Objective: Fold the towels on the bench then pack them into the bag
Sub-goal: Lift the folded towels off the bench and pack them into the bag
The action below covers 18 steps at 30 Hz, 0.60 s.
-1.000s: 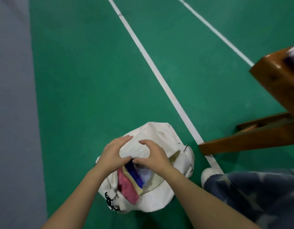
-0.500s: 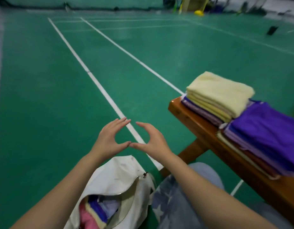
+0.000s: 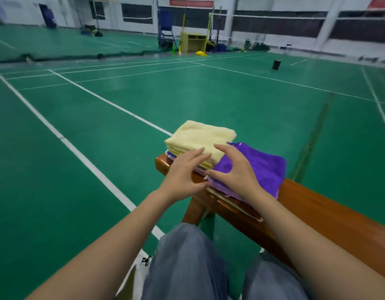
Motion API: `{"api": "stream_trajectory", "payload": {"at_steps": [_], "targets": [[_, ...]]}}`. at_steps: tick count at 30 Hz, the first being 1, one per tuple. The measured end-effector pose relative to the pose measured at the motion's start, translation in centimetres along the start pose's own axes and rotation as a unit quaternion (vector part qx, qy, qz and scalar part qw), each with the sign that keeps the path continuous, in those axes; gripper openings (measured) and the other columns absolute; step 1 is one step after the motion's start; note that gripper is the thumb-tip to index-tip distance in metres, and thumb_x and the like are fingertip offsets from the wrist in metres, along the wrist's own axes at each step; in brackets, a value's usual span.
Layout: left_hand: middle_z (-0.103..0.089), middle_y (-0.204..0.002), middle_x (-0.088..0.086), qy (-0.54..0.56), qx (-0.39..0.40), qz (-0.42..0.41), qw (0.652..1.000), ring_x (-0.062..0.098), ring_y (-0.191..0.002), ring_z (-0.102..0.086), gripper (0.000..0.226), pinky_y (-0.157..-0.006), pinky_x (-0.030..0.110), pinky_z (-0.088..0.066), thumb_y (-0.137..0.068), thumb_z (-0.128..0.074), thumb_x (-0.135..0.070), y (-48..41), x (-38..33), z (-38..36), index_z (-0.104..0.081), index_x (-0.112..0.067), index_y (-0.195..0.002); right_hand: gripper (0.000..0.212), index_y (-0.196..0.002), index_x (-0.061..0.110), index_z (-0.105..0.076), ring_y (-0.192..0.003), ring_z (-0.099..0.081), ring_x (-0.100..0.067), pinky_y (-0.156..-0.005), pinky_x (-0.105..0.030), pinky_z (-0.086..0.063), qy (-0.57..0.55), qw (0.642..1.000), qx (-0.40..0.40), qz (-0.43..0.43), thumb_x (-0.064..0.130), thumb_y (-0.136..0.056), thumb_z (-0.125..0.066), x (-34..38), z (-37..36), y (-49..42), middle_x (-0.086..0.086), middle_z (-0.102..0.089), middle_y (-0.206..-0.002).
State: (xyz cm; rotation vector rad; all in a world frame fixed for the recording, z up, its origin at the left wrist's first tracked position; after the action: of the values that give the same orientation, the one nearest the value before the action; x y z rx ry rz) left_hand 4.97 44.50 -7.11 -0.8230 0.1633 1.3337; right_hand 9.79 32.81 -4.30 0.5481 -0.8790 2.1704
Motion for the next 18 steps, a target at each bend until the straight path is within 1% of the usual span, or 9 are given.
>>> {"api": "stream_trajectory", "payload": {"at_steps": [2,3,4,6,7,8,10,13,18], "targets": [[-0.036,-0.149,0.000,-0.004,0.039,-0.018,0.999,0.021,-0.140,-0.027,0.085,-0.115,0.044,-0.020,-0.065,-0.051,-0.063,-0.9,-1.8,-3.3,-0.041,-0.025,-0.140,0.069,-0.130,0.018,-0.053,-0.125,-0.046,-0.015,-0.108,-0.033,-0.034,0.028,0.999,-0.008,-0.013,0.037,-0.070,-0.081,-2.3,2.2,1.0,0.001,-0.054,-0.134],[-0.033,-0.151,-0.002,-0.006,0.059,-0.028,0.998,0.020,-0.142,-0.024,0.084,-0.116,0.044,-0.019,-0.066,-0.054,-0.062,-1.3,-2.6,-4.9,-0.039,-0.026,-0.141,0.070,-0.131,0.019,-0.052,-0.125,-0.046,-0.015,-0.108,-0.037,-0.036,0.037,0.999,-0.004,-0.023,0.041,-0.070,-0.079,-3.5,2.9,1.6,0.001,-0.053,-0.134],[-0.031,-0.152,-0.003,-0.009,0.082,-0.037,0.996,0.018,-0.143,-0.020,0.083,-0.116,0.045,-0.016,-0.069,-0.061,-0.058,-1.5,-3.2,-6.4,-0.037,-0.026,-0.142,0.073,-0.132,0.021,-0.050,-0.126,-0.045,-0.015,-0.108,-0.040,-0.036,0.047,0.998,0.009,-0.032,0.047,-0.070,-0.078,-4.7,3.4,2.2,0.002,-0.052,-0.135],[-0.024,-0.154,-0.007,-0.039,0.133,-0.044,0.989,0.013,-0.145,-0.011,0.083,-0.118,0.043,-0.007,-0.074,-0.071,-0.047,-1.7,-3.7,-9.0,-0.031,-0.029,-0.145,0.086,-0.136,0.027,-0.046,-0.131,-0.040,-0.014,-0.110,-0.042,-0.034,0.081,0.994,0.052,-0.054,0.065,-0.063,-0.071,-7.0,3.8,3.6,0.004,-0.047,-0.140],[-0.021,-0.155,-0.009,-0.063,0.151,-0.044,0.986,0.011,-0.145,-0.007,0.084,-0.119,0.041,-0.002,-0.076,-0.071,-0.045,-1.6,-3.7,-10.1,-0.028,-0.030,-0.146,0.093,-0.138,0.029,-0.043,-0.133,-0.037,-0.013,-0.111,-0.042,-0.032,0.103,0.990,0.073,-0.059,0.073,-0.059,-0.064,-8.2,3.8,4.3,0.006,-0.044,-0.143],[-0.018,-0.156,-0.010,-0.084,0.158,-0.046,0.983,0.009,-0.145,-0.004,0.085,-0.119,0.039,0.002,-0.076,-0.071,-0.046,-1.5,-3.6,-10.8,-0.025,-0.032,-0.146,0.097,-0.139,0.032,-0.040,-0.135,-0.034,-0.012,-0.112,-0.042,-0.031,0.122,0.986,0.092,-0.060,0.077,-0.056,-0.060,-9.2,3.7,5.0,0.007,-0.041,-0.145],[-0.014,-0.156,-0.013,-0.112,0.159,-0.051,0.980,0.008,-0.145,-0.001,0.089,-0.117,0.036,0.008,-0.074,-0.070,-0.050,-1.4,-3.4,-11.5,-0.020,-0.036,-0.147,0.098,-0.143,0.034,-0.033,-0.140,-0.024,-0.012,-0.117,-0.041,-0.022,0.147,0.979,0.130,-0.054,0.071,-0.059,-0.069,-10.8,3.1,6.4,0.008,-0.031,-0.151],[-0.012,-0.156,-0.013,-0.133,0.175,-0.055,0.974,0.009,-0.145,0.000,0.096,-0.114,0.032,0.012,-0.071,-0.073,-0.050,-1.2,-2.9,-12.2,-0.016,-0.037,-0.147,0.103,-0.147,0.036,-0.021,-0.144,-0.010,-0.012,-0.119,-0.035,-0.007,0.191,0.969,0.157,-0.006,0.058,-0.063,-0.077,-11.6,2.0,7.4,0.008,-0.017,-0.156],[-0.015,-0.155,-0.014,-0.146,0.182,-0.059,0.970,0.009,-0.144,-0.004,0.097,-0.115,0.032,0.010,-0.069,-0.075,-0.051,-1.3,-2.3,-12.7,-0.018,-0.037,-0.146,0.111,-0.148,0.038,-0.009,-0.145,-0.004,-0.011,-0.116,-0.028,-0.001,0.230,0.955,0.179,0.047,0.056,-0.063,-0.078,-12.6,1.6,7.7,0.009,-0.010,-0.158]]}}
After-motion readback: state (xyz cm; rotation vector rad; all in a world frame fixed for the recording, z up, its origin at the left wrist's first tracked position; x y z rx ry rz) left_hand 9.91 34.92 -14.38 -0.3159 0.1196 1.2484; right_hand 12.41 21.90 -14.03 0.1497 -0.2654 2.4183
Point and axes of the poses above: each hand's wrist, its own y-axis away from the middle knuckle, its own z-axis out of the back of the hand, x = y × z, the point moved 9 cm from there along -y, towards the middle knuckle
